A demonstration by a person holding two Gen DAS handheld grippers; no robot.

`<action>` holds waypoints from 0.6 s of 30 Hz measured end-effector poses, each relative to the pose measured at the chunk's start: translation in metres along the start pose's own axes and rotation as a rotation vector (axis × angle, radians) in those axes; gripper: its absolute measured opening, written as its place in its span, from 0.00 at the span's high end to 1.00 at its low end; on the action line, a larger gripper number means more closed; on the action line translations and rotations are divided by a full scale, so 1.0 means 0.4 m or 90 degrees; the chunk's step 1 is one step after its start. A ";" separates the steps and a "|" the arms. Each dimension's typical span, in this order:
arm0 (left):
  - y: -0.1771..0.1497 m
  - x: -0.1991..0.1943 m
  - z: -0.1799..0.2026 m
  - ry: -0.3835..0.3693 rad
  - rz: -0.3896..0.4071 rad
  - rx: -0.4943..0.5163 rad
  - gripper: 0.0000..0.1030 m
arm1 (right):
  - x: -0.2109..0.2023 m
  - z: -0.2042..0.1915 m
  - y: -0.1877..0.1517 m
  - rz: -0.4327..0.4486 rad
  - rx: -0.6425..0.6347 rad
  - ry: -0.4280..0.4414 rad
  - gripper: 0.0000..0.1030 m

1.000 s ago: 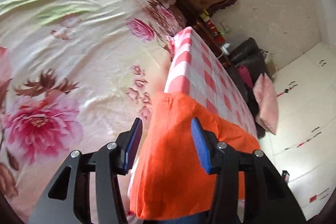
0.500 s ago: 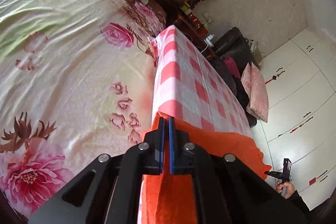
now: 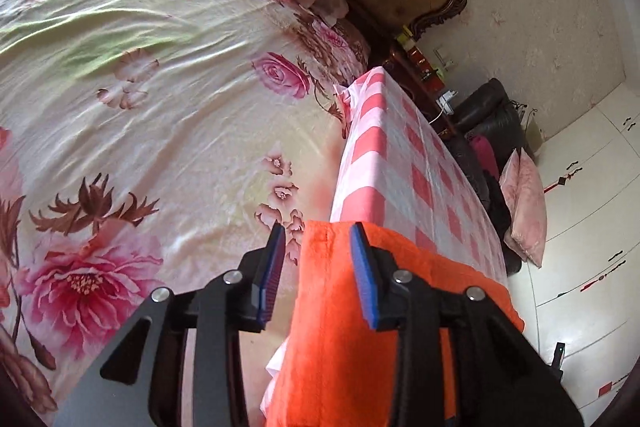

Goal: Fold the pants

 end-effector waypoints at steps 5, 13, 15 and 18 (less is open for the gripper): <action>-0.102 -0.082 0.102 0.018 0.016 0.030 0.59 | 0.037 0.092 -0.002 -0.030 0.104 0.171 0.57; -0.334 0.018 0.427 -0.080 -0.128 0.169 0.58 | 0.017 0.079 0.053 0.036 0.069 0.167 0.80; -0.415 0.079 0.523 -0.085 -0.184 0.239 0.58 | -0.021 0.058 0.072 0.089 0.023 0.147 0.83; -0.521 0.165 0.636 -0.137 -0.254 0.286 0.58 | -0.094 0.034 0.089 0.192 -0.020 0.160 0.83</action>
Point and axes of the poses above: each gripper's, at about its wrist camera, not at the fingertips, and x roughly the way its jaws point, z to its right, y to its top, the point moved 2 cm from there along x, roughly the way its jaws point, and after that the axes turned 8 degrees about -y, right-handed, at the moved point
